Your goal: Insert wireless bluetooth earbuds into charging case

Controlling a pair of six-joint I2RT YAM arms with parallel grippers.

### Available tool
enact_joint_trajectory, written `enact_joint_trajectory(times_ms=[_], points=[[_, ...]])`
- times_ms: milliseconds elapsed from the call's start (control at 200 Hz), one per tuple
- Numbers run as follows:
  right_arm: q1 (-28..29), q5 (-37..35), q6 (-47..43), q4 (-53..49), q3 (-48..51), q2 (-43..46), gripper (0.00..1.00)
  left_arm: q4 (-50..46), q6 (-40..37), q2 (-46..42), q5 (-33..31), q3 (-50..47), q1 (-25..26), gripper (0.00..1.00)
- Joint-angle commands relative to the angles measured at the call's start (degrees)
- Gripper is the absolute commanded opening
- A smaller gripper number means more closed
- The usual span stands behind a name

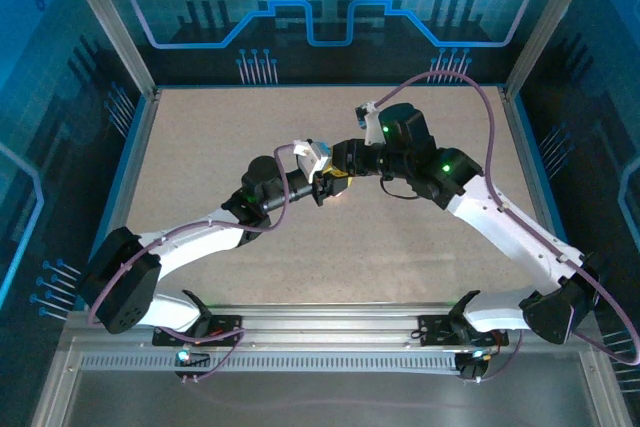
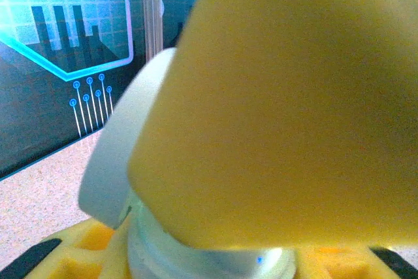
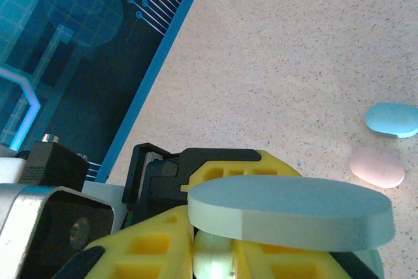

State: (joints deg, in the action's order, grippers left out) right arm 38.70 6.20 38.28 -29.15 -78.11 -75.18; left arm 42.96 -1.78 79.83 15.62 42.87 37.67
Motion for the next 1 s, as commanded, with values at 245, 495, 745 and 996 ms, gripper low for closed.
enact_joint_trajectory(times_ms=[245, 495, 745, 996], points=[[0.08, -4.88, -0.76, -4.97, -1.99, -0.28, 0.32, 6.33, -0.15, -1.79, -0.75, -0.58, 0.09, 0.27], [0.15, -4.39, -1.3, -5.22, -2.82, 1.62, 0.43, 5.77, -0.66, -1.59, -1.18, -0.99, 0.09, 0.27], [-0.26, -6.24, -5.23, -3.91, -3.71, 7.47, 0.41, 4.09, -3.09, -2.0, -0.52, -1.44, -0.05, 0.27], [-7.36, -3.94, -9.53, -16.09, -15.49, -2.49, 0.42, 4.19, -6.3, -3.71, 6.24, -2.07, 0.02, 0.27]])
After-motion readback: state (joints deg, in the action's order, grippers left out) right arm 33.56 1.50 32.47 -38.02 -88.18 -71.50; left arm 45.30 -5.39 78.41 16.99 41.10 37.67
